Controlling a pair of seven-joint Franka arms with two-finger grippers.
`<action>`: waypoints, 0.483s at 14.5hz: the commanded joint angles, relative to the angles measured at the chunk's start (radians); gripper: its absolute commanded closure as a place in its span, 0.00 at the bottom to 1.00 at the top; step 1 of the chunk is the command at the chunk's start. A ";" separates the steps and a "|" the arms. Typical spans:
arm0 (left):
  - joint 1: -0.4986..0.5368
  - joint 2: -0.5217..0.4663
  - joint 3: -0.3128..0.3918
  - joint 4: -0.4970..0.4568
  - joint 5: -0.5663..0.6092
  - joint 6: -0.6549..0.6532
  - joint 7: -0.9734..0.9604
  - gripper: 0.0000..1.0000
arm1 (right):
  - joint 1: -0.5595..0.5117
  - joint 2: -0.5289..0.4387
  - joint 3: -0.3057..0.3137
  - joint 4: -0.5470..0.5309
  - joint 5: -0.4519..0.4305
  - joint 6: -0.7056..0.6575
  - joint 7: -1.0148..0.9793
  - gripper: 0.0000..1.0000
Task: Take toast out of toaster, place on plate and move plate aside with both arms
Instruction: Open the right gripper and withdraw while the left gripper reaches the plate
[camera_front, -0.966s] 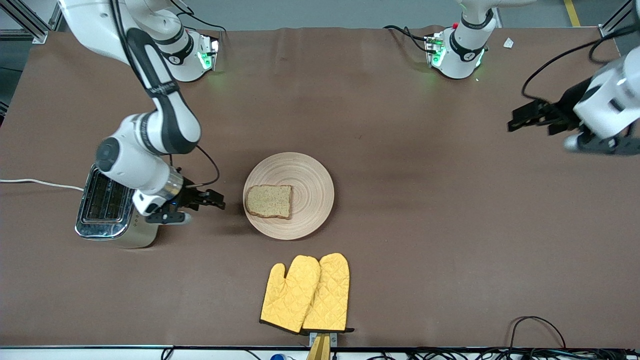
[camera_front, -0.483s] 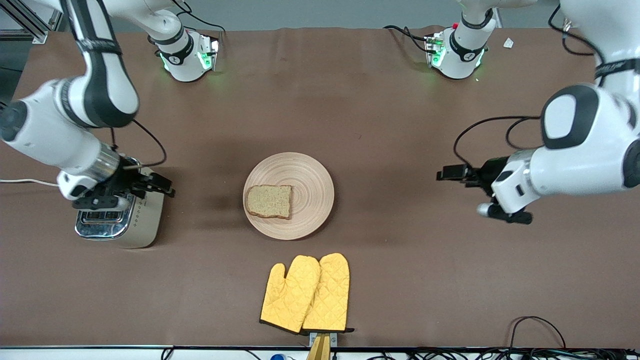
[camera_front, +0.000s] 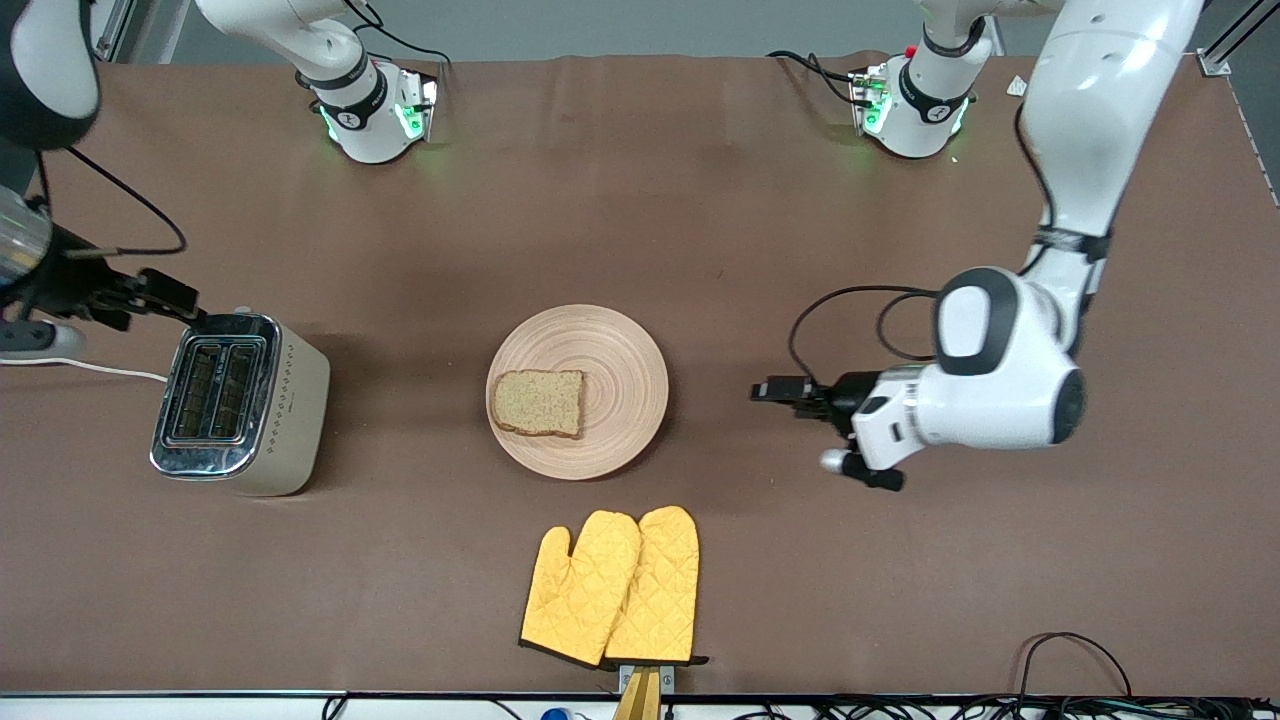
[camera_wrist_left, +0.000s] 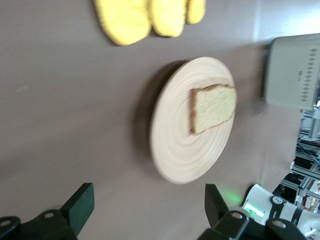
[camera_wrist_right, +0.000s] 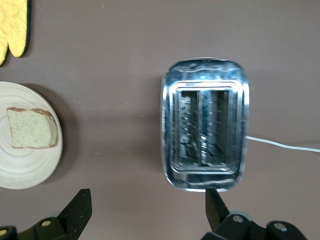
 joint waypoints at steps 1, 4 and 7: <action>0.000 0.100 -0.076 0.027 -0.098 0.098 0.108 0.12 | -0.003 -0.038 -0.011 0.038 -0.047 -0.039 -0.028 0.00; -0.051 0.138 -0.087 0.025 -0.163 0.152 0.156 0.18 | -0.004 -0.049 -0.012 0.076 -0.080 -0.089 -0.053 0.00; -0.056 0.163 -0.085 0.022 -0.157 0.154 0.192 0.24 | -0.004 -0.049 -0.011 0.090 -0.080 -0.111 -0.053 0.00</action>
